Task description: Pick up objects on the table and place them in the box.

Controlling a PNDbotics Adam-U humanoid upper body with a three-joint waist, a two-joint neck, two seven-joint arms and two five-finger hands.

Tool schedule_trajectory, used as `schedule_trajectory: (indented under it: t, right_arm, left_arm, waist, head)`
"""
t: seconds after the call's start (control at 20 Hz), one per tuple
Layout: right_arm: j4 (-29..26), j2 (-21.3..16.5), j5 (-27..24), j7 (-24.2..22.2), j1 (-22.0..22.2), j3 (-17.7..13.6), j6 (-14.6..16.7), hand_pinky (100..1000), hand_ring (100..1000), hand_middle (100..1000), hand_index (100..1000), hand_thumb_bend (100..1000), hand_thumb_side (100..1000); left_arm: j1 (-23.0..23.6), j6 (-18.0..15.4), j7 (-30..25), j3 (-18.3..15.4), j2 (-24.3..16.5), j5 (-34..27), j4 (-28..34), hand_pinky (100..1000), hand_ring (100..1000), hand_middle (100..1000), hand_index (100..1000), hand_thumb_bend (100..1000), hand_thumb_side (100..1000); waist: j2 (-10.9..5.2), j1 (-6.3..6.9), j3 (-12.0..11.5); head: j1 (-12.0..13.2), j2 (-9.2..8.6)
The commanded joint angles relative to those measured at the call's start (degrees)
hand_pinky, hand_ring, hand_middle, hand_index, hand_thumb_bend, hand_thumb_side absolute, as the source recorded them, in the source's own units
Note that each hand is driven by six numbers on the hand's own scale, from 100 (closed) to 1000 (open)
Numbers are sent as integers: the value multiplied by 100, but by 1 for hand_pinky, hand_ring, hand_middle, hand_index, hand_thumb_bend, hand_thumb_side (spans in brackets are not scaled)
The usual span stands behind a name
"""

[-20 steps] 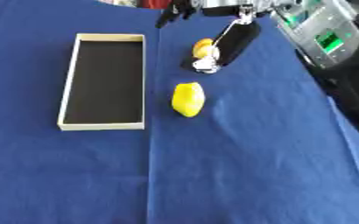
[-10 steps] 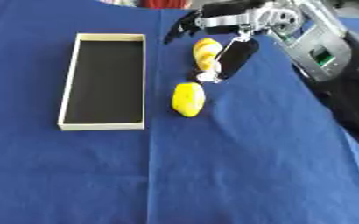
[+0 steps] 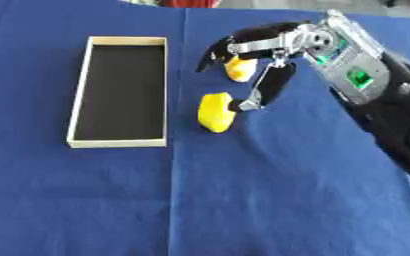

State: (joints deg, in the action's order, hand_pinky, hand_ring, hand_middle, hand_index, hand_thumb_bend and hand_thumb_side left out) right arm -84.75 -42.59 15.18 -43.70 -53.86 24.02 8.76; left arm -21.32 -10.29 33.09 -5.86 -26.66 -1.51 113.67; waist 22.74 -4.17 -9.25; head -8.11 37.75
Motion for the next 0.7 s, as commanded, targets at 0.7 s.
schedule_trajectory:
  t: [0.7]
  right_arm:
    - [433,32,65,-266,-56,34,87,927,959,910,916,338,100]
  left_arm:
    - [-84,-7,-20,-29,-37,-52,92,803,843,762,810,642,707]
  waist:
    - [-103,35,-30]
  head:
    - [14,23]
